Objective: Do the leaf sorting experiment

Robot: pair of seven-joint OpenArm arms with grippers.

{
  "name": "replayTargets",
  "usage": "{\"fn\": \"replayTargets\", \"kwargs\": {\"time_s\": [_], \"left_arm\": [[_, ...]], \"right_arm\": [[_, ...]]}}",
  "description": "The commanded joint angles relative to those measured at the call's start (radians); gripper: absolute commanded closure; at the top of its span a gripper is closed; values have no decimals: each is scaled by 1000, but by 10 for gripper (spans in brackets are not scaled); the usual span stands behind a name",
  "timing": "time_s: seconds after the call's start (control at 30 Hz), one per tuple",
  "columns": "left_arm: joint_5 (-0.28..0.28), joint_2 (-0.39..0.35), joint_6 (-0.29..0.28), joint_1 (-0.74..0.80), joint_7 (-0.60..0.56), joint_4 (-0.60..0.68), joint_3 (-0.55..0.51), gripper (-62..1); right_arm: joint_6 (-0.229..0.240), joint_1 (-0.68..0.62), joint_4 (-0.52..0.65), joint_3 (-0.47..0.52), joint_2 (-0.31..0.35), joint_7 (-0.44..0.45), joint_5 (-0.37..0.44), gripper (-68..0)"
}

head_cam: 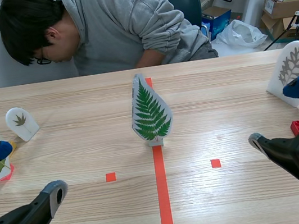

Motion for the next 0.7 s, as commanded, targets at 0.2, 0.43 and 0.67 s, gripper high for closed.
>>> {"fn": "replayTargets", "kwargs": {"time_s": [0.2,0.43,0.67], "left_arm": [[-10,2,2,2,16,2,-5,-617],[-10,2,2,2,16,2,-5,-617],[-10,2,2,2,16,2,-5,-617]], "right_arm": [[-4,11,-2,8,3,11,4,-553],[-4,11,-2,8,3,12,4,-553],[-8,12,-2,8,3,8,4,-553]]}}
